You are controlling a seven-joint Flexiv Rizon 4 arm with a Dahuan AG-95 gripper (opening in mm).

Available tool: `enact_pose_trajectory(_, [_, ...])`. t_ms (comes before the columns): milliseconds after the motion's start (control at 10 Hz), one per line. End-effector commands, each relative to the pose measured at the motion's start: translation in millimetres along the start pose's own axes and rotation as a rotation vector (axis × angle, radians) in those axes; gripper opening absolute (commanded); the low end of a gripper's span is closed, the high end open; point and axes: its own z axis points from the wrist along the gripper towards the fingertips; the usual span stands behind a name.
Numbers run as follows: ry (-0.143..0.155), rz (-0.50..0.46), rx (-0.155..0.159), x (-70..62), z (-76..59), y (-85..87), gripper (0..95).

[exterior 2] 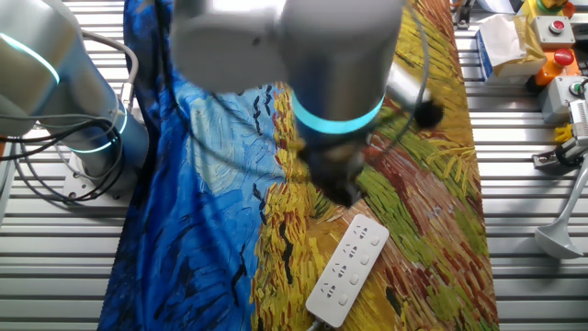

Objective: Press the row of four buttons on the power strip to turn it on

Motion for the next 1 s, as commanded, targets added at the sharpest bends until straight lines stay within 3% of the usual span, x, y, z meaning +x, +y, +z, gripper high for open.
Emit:
enact_pose_trajectory(100, [-0.028, -0.189, -0.045, 24.4, 12.3, -20.7, 38.0])
enact_pose_trajectory(300, [-0.037, -0.224, -0.049, 36.8, 22.7, -28.0, 38.0])
enact_pose_trajectory(400, [-0.018, -0.249, -0.037, 38.1, 26.2, -26.9, 57.0])
enact_pose_trajectory(700, [-0.008, -0.235, -0.044, 27.0, 21.3, -19.5, 57.0])
enact_pose_trajectory(1000, [-0.036, -0.179, -0.043, 27.0, 21.3, -19.5, 57.0])
